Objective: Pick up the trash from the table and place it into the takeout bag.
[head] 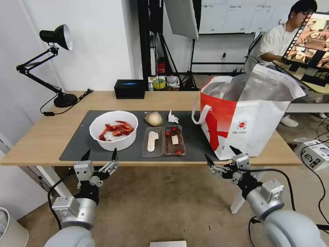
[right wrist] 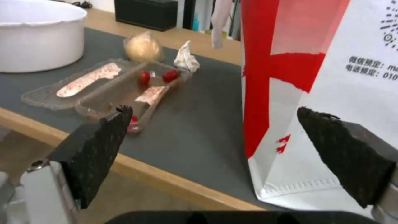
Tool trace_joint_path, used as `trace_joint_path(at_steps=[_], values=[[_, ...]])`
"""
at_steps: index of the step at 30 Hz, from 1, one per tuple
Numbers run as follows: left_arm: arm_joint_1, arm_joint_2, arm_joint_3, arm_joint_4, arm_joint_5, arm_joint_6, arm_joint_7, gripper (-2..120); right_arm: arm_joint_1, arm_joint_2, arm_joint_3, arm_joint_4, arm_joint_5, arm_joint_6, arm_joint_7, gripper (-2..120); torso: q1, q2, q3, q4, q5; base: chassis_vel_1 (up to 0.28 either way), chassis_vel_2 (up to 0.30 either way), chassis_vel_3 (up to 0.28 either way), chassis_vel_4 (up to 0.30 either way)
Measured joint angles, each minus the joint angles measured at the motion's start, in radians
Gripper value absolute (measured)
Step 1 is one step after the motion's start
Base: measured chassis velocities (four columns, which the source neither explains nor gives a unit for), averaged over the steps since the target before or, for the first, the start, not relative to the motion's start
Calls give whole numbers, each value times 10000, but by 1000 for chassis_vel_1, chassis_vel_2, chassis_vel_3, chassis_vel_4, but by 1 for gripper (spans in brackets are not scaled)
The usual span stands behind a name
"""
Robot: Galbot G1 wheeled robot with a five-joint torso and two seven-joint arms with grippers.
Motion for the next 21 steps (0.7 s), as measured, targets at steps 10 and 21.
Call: trace_joint_path(at_steps=[10,21], values=[[40,-10,-4,1,-17,-29,35,100,-31,90,-33,-31,-47,-2,-12,100,0,0,0,1,-1,0,0,0,0],[-59,66,144,-15,-1569,695,122,100,-36,119,-46,-33,-77,22,-38,100,-1,0,-1,1,-1,0,0,0,0]])
